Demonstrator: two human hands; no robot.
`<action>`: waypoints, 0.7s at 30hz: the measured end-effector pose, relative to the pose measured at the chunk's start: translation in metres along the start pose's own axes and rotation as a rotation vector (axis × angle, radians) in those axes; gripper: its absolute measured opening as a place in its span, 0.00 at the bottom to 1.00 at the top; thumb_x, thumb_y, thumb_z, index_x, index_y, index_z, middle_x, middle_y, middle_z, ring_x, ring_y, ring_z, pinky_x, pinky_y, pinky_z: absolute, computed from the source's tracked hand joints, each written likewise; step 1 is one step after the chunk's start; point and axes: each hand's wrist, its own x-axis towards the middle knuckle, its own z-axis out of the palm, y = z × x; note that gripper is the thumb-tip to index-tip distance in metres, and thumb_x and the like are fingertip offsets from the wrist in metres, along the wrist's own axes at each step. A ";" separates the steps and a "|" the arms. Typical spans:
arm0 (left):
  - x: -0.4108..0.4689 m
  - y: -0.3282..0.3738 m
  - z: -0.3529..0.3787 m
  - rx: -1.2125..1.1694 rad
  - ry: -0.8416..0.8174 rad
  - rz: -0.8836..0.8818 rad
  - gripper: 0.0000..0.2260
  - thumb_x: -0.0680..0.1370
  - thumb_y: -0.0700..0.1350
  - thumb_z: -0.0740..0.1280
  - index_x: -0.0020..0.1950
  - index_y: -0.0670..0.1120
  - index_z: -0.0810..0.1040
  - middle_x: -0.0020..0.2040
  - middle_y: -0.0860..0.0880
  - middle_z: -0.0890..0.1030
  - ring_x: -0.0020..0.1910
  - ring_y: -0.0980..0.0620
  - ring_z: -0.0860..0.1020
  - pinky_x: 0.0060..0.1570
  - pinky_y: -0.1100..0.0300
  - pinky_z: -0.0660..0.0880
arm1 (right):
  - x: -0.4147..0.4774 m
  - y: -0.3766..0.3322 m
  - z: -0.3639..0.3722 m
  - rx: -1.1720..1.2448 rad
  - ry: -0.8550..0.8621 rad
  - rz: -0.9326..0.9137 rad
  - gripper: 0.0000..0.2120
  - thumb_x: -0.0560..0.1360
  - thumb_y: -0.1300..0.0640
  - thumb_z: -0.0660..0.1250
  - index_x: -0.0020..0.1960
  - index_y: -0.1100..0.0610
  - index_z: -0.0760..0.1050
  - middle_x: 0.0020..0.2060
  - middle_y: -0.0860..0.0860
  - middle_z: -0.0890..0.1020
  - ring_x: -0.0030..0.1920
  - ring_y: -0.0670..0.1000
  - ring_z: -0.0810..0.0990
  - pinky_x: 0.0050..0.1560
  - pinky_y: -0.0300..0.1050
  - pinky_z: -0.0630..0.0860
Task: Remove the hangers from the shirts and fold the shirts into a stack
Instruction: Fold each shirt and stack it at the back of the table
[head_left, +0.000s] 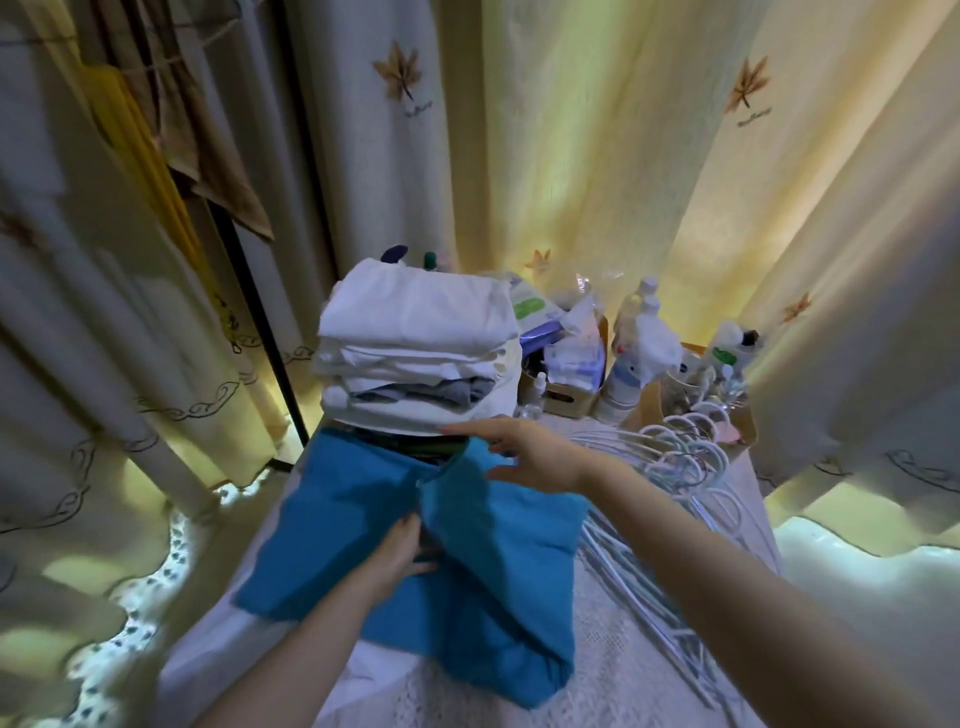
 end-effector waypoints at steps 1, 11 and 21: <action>0.004 0.000 -0.010 -0.015 0.047 -0.011 0.20 0.83 0.53 0.49 0.68 0.43 0.68 0.61 0.43 0.76 0.58 0.41 0.77 0.57 0.47 0.73 | 0.004 0.011 0.009 0.091 0.084 0.039 0.24 0.76 0.70 0.62 0.70 0.54 0.69 0.65 0.51 0.75 0.61 0.45 0.74 0.58 0.34 0.72; 0.052 0.010 -0.028 0.655 0.247 -0.052 0.23 0.72 0.45 0.72 0.64 0.38 0.71 0.62 0.40 0.76 0.59 0.43 0.76 0.56 0.52 0.75 | -0.057 0.145 0.098 0.578 0.229 1.102 0.13 0.80 0.54 0.60 0.50 0.64 0.74 0.41 0.56 0.80 0.34 0.51 0.78 0.35 0.44 0.79; 0.079 0.036 0.083 1.006 -0.240 0.527 0.18 0.77 0.51 0.68 0.63 0.45 0.73 0.60 0.49 0.76 0.53 0.47 0.77 0.53 0.60 0.72 | -0.065 0.130 0.154 0.831 0.398 1.115 0.18 0.73 0.44 0.69 0.39 0.58 0.69 0.35 0.53 0.73 0.38 0.52 0.75 0.38 0.45 0.74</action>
